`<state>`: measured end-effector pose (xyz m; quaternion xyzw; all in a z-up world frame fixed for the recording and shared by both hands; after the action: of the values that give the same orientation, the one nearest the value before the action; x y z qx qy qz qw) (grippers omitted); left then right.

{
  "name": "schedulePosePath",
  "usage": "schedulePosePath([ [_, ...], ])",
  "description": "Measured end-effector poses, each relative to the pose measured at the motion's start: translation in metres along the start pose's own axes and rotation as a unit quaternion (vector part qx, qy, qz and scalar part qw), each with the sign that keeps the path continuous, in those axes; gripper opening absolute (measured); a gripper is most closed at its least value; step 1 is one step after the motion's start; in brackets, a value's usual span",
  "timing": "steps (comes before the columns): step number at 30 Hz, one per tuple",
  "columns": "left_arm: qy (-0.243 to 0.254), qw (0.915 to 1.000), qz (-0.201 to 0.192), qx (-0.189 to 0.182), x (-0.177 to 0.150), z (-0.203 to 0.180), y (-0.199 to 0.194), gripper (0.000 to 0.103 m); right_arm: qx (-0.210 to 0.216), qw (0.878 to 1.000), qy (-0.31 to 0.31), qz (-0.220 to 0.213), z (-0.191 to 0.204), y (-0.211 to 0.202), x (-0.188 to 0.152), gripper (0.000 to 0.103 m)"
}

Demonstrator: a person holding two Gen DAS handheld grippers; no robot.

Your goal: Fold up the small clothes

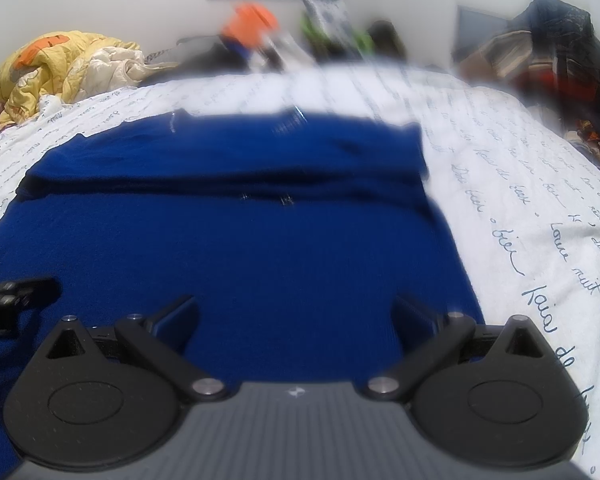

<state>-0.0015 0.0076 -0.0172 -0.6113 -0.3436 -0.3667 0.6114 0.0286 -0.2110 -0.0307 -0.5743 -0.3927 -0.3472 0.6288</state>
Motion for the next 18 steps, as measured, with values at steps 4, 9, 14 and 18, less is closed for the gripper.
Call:
schedulePosePath([
  [4,-0.001,0.9998,-0.018,-0.007,-0.017,0.002,-0.025,0.103,0.0,1.0,0.0,0.0,0.0,0.0,0.0,0.103],
  [9,0.001,0.9997,-0.019,-0.016,-0.017,0.005,-0.026,0.103,-0.001,1.0,-0.002,0.005,0.0,-0.001,0.0,0.103],
  [14,0.001,0.9997,-0.019,-0.016,-0.017,0.004,-0.026,0.103,0.008,1.0,-0.009,0.017,0.001,-0.028,-0.014,0.103],
  [18,0.001,0.9997,-0.019,-0.016,-0.017,0.005,-0.025,0.103,0.019,1.0,-0.004,0.002,-0.003,-0.037,-0.021,0.103],
])
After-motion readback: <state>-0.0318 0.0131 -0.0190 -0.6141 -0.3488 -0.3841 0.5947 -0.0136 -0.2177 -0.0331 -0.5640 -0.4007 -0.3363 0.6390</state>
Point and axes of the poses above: each gripper's, at about its wrist camera, not at the fingertips, and y roughly the way its jaws point, z to its left, x to its top, the point moved 5 cm from there along y, roughly the way its jaws point, and after that the axes turned 12 degrees about -z, right-handed, at the moved point
